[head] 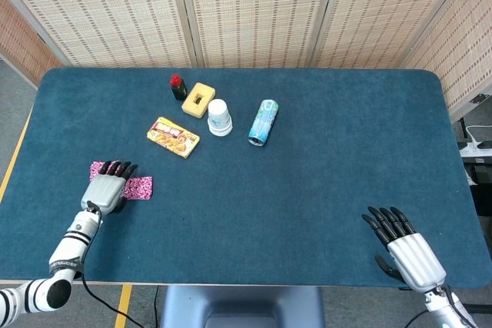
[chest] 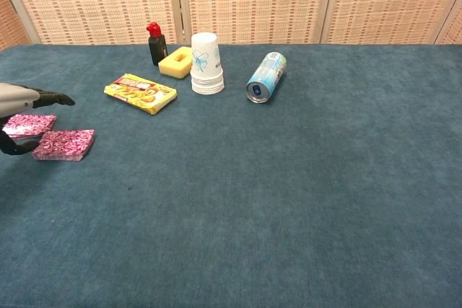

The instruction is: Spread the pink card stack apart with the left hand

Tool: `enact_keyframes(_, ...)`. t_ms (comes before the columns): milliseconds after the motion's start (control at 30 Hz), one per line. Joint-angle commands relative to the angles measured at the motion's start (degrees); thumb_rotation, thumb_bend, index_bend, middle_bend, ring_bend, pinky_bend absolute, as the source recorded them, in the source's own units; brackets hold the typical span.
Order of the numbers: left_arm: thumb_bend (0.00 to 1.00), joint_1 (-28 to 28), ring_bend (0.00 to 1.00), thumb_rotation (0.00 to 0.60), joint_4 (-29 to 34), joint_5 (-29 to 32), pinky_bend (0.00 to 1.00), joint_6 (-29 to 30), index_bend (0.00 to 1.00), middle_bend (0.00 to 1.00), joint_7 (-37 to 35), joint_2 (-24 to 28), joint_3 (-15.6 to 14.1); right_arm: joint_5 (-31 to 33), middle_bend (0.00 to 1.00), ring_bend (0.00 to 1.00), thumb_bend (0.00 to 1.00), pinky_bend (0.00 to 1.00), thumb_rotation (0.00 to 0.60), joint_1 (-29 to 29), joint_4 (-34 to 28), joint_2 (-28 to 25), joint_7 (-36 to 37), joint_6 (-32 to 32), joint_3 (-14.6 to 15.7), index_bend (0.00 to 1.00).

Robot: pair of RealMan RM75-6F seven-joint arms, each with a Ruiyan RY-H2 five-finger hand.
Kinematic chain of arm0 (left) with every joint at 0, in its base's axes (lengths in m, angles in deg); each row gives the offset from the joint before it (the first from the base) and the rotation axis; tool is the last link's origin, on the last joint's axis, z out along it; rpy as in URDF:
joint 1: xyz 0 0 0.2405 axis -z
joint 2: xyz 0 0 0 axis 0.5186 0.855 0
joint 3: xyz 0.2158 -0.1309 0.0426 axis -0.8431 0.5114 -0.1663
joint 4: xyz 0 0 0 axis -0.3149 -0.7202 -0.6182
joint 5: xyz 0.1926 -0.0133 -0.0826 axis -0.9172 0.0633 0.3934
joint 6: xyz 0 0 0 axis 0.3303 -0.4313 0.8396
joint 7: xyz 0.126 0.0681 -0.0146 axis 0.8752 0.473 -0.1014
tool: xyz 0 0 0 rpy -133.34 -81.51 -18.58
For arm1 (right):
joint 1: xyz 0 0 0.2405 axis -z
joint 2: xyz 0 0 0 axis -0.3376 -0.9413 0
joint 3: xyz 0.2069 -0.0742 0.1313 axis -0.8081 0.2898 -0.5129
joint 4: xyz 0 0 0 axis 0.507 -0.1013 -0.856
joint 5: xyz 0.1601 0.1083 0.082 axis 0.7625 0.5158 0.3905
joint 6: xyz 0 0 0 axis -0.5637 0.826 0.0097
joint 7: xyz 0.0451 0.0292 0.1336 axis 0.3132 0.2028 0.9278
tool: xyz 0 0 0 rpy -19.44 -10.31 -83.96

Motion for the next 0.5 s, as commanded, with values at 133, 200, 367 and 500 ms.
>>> enact_keyframes(133, 0.43, 1.5, 0.00, 0.600, 0.5, 3.1, 0.03, 3.2, 0.00, 0.05, 7.5, -4.4, -1.2, -0.5, 0.00, 0.00, 0.30, 0.00, 0.600, 0.1, 0.0, -0.5, 0.8, -0.4, 0.3, 0.00)
enact_keyframes(200, 0.43, 1.9, 0.00, 0.600, -0.6, 4.5, 0.03, 4.3, 0.00, 0.05, 9.7, -6.0, -1.2, -0.6, 0.00, 0.00, 0.30, 0.00, 0.600, 0.1, 0.0, -0.6, 0.9, -0.5, 0.4, 0.00)
enact_keyframes(367, 0.43, 3.0, 0.00, 0.600, -1.8, 8.9, 0.03, 5.3, 0.00, 0.05, 13.8, -8.6, -1.0, -0.9, 0.00, 0.00, 0.30, 0.00, 0.600, 0.2, 0.0, -0.9, 1.4, -1.1, 0.3, 0.00)
enact_keyframes(500, 0.43, 3.5, 0.00, 0.600, -3.0, 11.3, 0.03, 5.8, 0.00, 0.06, 15.8, -9.9, -1.0, -0.9, 0.00, 0.00, 0.30, 0.00, 0.600, 0.2, 0.0, -1.0, 1.6, -1.0, 0.4, 0.00)
